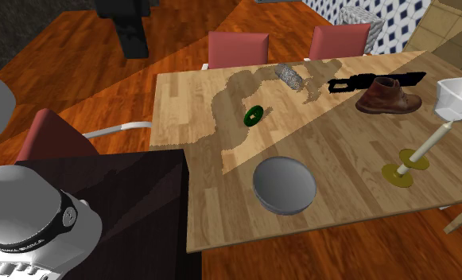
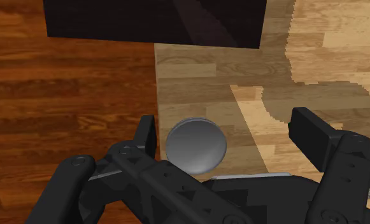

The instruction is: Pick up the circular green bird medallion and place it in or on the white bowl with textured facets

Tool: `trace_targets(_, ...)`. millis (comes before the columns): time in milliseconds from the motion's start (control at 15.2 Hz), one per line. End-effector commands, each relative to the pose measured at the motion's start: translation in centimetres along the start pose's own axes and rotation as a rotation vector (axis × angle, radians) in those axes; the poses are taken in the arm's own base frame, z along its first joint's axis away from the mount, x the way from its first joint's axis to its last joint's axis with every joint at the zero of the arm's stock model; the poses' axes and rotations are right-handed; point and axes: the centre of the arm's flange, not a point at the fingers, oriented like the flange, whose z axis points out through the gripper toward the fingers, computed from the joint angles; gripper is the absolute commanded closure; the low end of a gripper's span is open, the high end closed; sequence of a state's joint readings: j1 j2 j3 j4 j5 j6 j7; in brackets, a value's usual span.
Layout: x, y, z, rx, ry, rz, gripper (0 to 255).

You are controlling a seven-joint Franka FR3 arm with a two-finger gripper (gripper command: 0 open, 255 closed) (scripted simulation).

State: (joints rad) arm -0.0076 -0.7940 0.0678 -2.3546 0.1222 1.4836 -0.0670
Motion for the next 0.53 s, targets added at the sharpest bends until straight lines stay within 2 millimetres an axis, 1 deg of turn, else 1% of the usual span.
trace_targets(0,0.0,0.0,0.0,0.0,0.0,0.0,0)
trace_targets(462,5.0,-4.5,6.3,-0.011,0.008,-0.057,0)
